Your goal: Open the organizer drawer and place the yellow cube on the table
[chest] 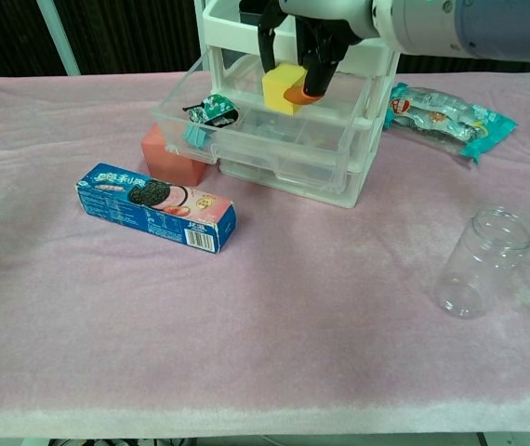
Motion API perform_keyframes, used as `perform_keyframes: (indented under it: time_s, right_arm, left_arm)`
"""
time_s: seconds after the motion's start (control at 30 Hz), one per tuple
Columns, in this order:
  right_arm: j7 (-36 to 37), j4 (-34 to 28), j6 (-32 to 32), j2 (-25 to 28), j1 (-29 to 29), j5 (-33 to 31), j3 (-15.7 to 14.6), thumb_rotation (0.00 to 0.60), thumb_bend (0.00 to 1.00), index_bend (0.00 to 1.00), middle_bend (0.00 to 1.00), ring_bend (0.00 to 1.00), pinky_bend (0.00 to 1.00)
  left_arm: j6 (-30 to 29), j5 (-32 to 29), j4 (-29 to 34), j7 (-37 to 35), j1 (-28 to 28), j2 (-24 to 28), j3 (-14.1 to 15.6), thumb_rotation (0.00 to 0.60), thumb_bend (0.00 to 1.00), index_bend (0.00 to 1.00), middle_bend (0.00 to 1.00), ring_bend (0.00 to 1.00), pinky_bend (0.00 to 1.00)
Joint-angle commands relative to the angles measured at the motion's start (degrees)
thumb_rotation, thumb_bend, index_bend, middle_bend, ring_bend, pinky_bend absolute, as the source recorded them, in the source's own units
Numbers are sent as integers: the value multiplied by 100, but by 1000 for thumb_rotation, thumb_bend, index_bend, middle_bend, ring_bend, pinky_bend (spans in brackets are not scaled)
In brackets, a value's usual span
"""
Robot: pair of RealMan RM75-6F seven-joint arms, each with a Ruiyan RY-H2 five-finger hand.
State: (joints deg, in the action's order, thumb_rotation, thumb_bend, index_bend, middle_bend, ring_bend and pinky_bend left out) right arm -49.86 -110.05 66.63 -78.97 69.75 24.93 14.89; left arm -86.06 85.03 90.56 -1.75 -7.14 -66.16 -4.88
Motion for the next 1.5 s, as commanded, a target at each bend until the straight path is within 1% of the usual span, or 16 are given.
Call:
perform_keyframes:
  time_s: [0.03, 0.4, 0.57, 0.77, 0.97, 1.07, 1.23, 1.37, 1.5]
  right_arm:
    - [8, -176, 83, 131, -33, 35, 26, 600, 359, 501, 983, 1000, 1000]
    - [14, -871, 361, 623, -159, 276, 69, 600, 359, 501, 983, 1000, 1000]
    - [83, -1289, 506, 1053, -324, 417, 81, 600, 359, 508, 983, 1000, 1000]
    - [252, -1748, 661, 1727, -705, 661, -54, 600, 359, 507, 983, 1000, 1000]
    - [718, -1960, 631, 2441, -1309, 1053, -350, 600, 359, 508, 983, 1000, 1000]
    - [984, -1950, 559, 2752, -1628, 1365, -537, 600, 359, 507, 983, 1000, 1000]
    - [1468, -1836, 397, 3099, -2132, 1842, -845, 600, 359, 507, 983, 1000, 1000]
    - [1714, -1568, 201, 3118, -2433, 2122, -1110, 600, 359, 507, 983, 1000, 1000]
    - [1831, -1291, 84, 2982, -2612, 2264, -1269, 600, 359, 507, 983, 1000, 1000]
  left_arm:
    - [-14, 15, 4, 9, 3, -3, 5, 600, 0, 0, 0, 0, 0]
    - [-46, 50, 2, 36, 12, -11, 18, 600, 0, 0, 0, 0, 0]
    - [-51, 60, -7, 40, 14, -8, 23, 600, 0, 0, 0, 0, 0]
    - [-84, 79, -13, 24, 25, -3, 24, 600, 0, 0, 0, 0, 0]
    - [-130, 121, -1, 69, 39, -3, 36, 600, 0, 0, 0, 0, 0]
    - [-141, 101, 10, 70, 47, -4, 26, 600, 0, 0, 0, 0, 0]
    - [-133, 107, 10, 107, 42, -10, 31, 600, 0, 0, 0, 0, 0]
    - [-139, 126, 17, 117, 42, -12, 37, 600, 0, 0, 0, 0, 0]
    - [-147, 144, 26, 108, 48, -3, 48, 600, 0, 0, 0, 0, 0]
